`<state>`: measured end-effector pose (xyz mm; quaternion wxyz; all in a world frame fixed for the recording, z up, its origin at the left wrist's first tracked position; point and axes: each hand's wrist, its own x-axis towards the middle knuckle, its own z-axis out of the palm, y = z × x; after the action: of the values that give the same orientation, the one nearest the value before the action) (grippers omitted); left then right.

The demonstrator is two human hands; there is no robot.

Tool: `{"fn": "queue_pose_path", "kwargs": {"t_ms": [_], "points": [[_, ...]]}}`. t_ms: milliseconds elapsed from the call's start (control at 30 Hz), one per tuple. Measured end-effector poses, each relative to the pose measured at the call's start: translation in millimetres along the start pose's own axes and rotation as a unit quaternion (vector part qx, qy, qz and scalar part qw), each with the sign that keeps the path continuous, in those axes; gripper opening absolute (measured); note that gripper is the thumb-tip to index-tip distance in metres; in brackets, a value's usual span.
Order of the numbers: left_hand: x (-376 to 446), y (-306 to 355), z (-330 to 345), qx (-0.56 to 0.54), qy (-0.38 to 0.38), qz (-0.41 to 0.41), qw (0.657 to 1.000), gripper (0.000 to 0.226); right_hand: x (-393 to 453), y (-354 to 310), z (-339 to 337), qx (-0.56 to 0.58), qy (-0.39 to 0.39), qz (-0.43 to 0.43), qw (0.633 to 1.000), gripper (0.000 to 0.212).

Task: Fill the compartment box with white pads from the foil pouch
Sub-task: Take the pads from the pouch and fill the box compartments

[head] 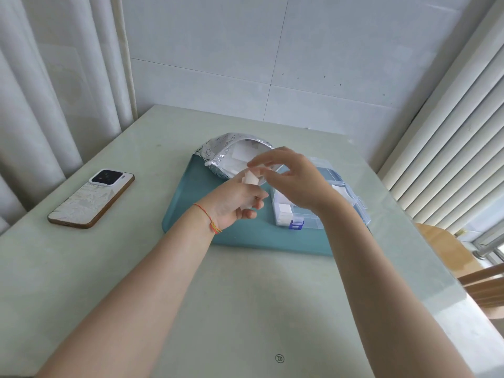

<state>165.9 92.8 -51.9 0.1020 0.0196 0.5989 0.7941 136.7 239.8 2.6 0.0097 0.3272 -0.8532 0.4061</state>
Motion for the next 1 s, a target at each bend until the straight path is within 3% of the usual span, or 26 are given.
{"fn": "queue_pose_path", "kwargs": {"t_ms": [133,233,367,700,1000], "points": [[-0.8,-3.5,3.8,0.098,-0.007,-0.004,0.995,0.046,8.3,-3.8,5.2,-0.109,-0.042,-0.059,0.991,0.026],[-1.3,-4.3,2.1,0.099,-0.018,0.001,0.995,0.042,13.7,-8.0,9.3,-0.169,-0.055,-0.073,0.981,0.015],[-0.4,-2.1,1.5,0.07,-0.01,0.003,0.998,0.037,14.0,-14.6,3.4,-0.162,-0.048,-0.055,0.984,0.006],[1.3,-4.6,2.5,0.036,0.007,0.009,0.999,0.023,20.4,-13.0,-4.6,-0.107,-0.01,0.005,0.994,0.007],[-1.2,-3.5,4.5,0.039,-0.003,0.022,0.999,0.023,21.6,-18.5,-2.0,-0.166,-0.024,-0.012,0.986,0.011]]}}
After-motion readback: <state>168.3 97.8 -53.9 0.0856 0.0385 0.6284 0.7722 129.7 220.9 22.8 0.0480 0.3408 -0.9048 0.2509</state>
